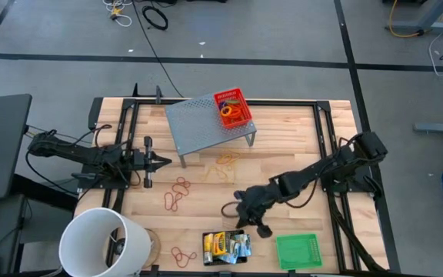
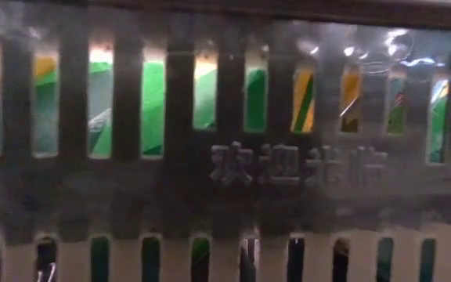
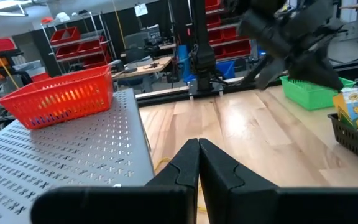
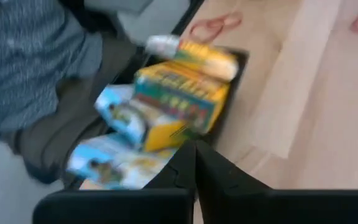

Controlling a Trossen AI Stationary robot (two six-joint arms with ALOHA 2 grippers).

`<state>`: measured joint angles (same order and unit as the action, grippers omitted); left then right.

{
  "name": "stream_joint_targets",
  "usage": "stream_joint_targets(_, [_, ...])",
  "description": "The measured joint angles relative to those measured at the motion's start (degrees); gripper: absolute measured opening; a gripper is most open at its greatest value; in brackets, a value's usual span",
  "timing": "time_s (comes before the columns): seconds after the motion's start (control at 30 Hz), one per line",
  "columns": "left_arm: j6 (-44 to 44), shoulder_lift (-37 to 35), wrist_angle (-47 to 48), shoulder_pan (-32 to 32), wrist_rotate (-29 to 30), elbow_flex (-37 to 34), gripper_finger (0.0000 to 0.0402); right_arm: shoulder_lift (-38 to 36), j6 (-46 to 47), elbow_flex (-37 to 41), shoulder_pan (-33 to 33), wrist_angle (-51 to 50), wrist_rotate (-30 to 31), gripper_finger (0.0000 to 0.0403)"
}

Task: Pick & Place Office Desk Supplies
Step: Put the black bin on the shelf

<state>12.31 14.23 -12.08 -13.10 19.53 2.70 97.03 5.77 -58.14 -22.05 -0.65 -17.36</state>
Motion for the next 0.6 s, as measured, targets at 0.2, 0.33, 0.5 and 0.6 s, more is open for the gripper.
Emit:
stream_joint_targets(0.2, [-1.4,0.3,0.8,0.0,0.0,0.0,0.0014,-0.1,3.9,-7.3,-4.9,-9.1,4.9,0.0003])
stream_joint_targets(0.33, [-1.3,0.7,1.1,0.0,2.3,0.0,0.0014,-0.1,8.5,-8.2,-7.6,-4.7,3.4,0.0002])
stream_joint_targets(0.5, [-2.7,0.7,2.0,0.0,5.0,0.0,0.0014,2.3,15.9,-8.4,-11.7,5.6,2.2,0.0001])
stream_joint_targets(0.6, [-4.3,0.7,2.8,0.0,5.0,0.0,0.0014,5.7,20.1,-8.8,-14.0,8.6,3.0,0.0001])
